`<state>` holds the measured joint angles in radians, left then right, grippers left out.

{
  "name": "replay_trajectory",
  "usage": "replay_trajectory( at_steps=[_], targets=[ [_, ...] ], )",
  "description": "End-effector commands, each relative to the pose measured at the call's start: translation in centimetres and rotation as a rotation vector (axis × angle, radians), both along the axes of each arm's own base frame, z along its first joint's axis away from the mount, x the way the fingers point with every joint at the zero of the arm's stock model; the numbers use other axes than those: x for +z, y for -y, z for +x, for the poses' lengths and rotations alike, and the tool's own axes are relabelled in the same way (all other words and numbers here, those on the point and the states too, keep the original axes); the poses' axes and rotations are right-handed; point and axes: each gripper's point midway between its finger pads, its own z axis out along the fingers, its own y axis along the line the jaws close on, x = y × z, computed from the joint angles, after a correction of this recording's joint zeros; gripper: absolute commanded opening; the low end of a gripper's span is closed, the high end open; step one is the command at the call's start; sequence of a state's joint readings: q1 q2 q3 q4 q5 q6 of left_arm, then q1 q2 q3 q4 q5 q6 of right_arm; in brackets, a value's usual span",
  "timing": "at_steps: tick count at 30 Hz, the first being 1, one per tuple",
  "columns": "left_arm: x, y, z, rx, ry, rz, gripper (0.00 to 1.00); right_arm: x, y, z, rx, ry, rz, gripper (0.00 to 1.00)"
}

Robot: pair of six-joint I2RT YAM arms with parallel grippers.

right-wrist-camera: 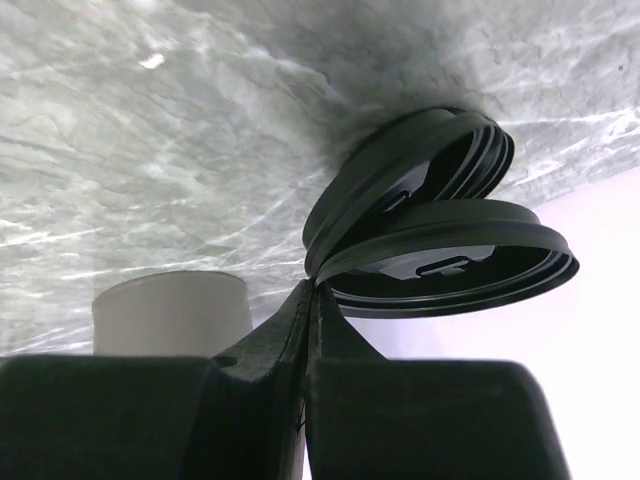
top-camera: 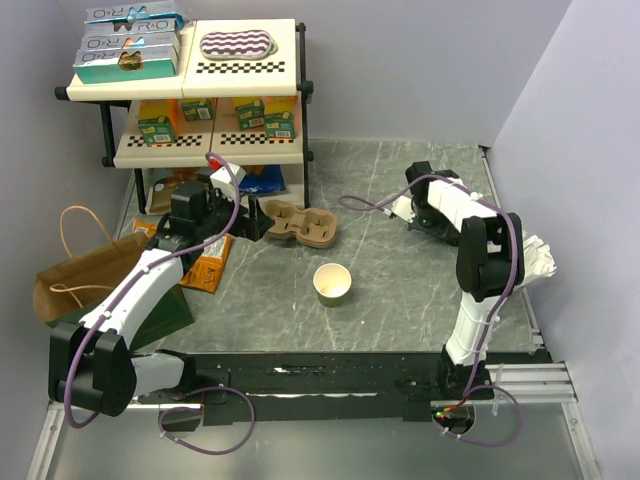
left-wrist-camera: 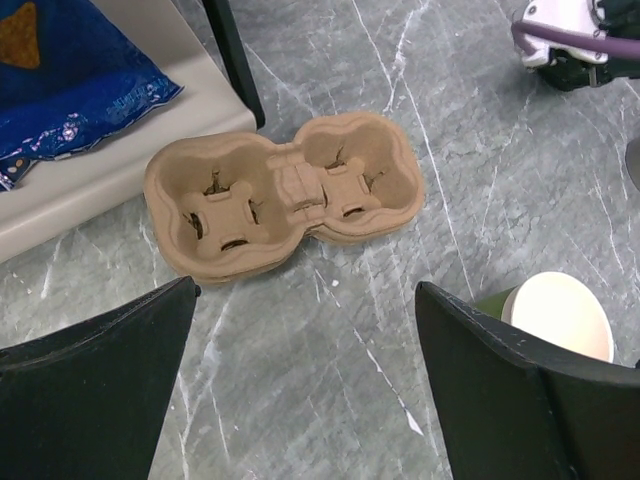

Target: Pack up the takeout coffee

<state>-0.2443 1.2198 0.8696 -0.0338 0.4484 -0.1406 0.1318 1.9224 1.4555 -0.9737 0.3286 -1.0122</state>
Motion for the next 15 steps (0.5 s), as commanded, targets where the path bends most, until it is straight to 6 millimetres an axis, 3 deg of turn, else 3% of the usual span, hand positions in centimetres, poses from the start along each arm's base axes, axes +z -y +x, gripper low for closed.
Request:
replay_trajectory(
  at_steps=[1,5,8,15],
  targets=[
    [1.4,0.4,-0.3,-0.023,0.046,-0.017,0.97,0.0,-0.3,0.2,0.000,0.015,-0.038,0.04],
    [1.3,0.5,-0.3,-0.025,0.043,-0.019,0.97,0.6,-0.8,-0.1,-0.007,0.009,-0.010,0.20],
    [1.2,0.5,-0.3,-0.025,0.037,-0.024,0.97,1.4,-1.3,-0.4,-0.005,-0.007,0.020,0.26],
    [0.9,0.5,-0.3,-0.025,0.025,-0.024,0.97,3.4,-2.1,1.3,-0.022,0.015,0.067,0.31]
  ],
)
